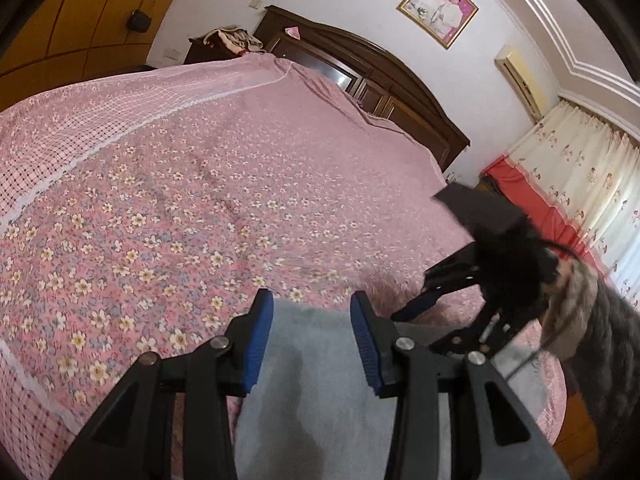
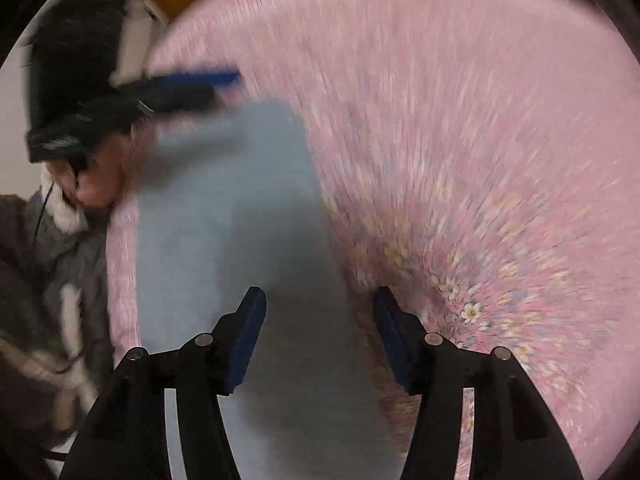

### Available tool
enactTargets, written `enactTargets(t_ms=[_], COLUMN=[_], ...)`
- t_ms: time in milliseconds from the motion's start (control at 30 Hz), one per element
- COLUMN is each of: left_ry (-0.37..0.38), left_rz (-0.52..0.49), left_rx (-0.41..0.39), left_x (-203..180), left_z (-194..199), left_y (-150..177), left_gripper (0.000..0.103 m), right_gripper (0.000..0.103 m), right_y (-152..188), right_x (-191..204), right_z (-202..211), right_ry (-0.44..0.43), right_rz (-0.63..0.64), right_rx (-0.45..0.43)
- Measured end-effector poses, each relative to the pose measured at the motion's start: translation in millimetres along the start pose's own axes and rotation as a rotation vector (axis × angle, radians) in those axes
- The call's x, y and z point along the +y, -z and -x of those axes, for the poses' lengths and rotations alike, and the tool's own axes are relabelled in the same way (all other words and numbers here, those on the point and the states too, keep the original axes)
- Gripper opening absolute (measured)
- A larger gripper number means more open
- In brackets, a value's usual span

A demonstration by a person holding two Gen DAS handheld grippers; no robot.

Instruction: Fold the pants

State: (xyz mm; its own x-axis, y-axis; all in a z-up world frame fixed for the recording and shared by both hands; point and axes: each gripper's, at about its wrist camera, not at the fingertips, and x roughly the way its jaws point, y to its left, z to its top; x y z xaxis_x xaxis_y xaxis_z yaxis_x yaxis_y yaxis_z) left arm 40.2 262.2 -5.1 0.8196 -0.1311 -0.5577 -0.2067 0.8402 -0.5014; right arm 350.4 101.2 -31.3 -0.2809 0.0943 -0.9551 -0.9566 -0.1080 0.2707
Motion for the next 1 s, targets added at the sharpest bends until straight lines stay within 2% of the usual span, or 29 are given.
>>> enactTargets(t_ms=[67,133,233,300,333,400,433,500,600,633,667,700,733,767,833,900,1000], left_ry=[0.001,0.002,-0.001,0.010,0.018,0.012,0.005,-0.009,-0.013,-0.012,-0.005,0.009,0.019,0.016,0.000,-0.012,-0.013], left_rz=[0.003,0.006,0.018,0.029,0.033,0.029,0.023,0.003,-0.002,0.012,0.039,0.059,0.075,0.083,0.075,0.057,0.064], left_rx=[-0.005,-0.006,-0.003,-0.007,-0.006,0.001,0.002,-0.003,-0.030,-0.040,-0.045,-0.045,-0.044,-0.047,-0.056,-0.070,-0.080], left_x=[2.6,3.4,7.2,8.1,10.4,9.3,8.0,5.4,6.1,8.6,13.2,16.9,18.8,20.4,20.2,19.6,20.8], left_z=[-2.3,-4.7,-6.3,-6.5,-6.3,-7.3,-8.2,-5.3,2.2,4.9,7.1,8.1,9.3,11.2,15.5,20.8,22.8], left_y=[-4.8,-8.3,-11.6,-13.6,-13.5,-11.3,-11.4,-10.0,-11.1,-10.9,-11.3,-11.6,-11.2,-10.7,-10.0,-7.4,-6.8], left_gripper=[0.042,0.042,0.042,0.042,0.042,0.042,0.042,0.042,0.042,0.042,0.042,0.042,0.042,0.042,0.042,0.042,0.042], right_gripper=[0.056,0.060,0.054,0.053,0.049,0.029,0.024,0.017,0.009,0.007,0.007,0.007,0.007,0.007,0.007,0.007,0.007], right_y=[-7.3,-9.5,-4.0,-4.2,-17.0,-26.7,-26.8,-26.7,-6.2,5.9,15.1,27.8,38.6,48.0,62.7,64.6,60.2], right_x=[-18.7,-35.5,-31.9,-16.3,-15.4,-16.8,-13.4,18.0,99.0,140.3,166.9,199.8,221.4,235.0,254.5,258.0,258.5], right_z=[-8.3,-15.9,-17.1,-22.8,-27.2,-30.6,-28.7,-25.0,-20.4,-33.6,-50.1,-79.3,-106.8,-129.7,-169.9,-176.9,-168.5], right_ry=[-0.129,-0.321,-0.412,-0.384,-0.361,-0.293,-0.222,-0.073,0.480,0.749,0.950,1.223,1.397,1.507,1.634,1.663,1.637], right_rz=[-0.048,-0.132,-0.078,-0.034,-0.041,-0.045,-0.035,0.015,0.172,0.250,0.314,0.418,0.521,0.611,0.722,0.693,0.626], right_rx=[0.038,0.078,0.123,0.135,0.135,0.124,0.103,0.035,-0.110,-0.142,-0.148,-0.146,-0.134,-0.121,-0.107,-0.132,-0.146])
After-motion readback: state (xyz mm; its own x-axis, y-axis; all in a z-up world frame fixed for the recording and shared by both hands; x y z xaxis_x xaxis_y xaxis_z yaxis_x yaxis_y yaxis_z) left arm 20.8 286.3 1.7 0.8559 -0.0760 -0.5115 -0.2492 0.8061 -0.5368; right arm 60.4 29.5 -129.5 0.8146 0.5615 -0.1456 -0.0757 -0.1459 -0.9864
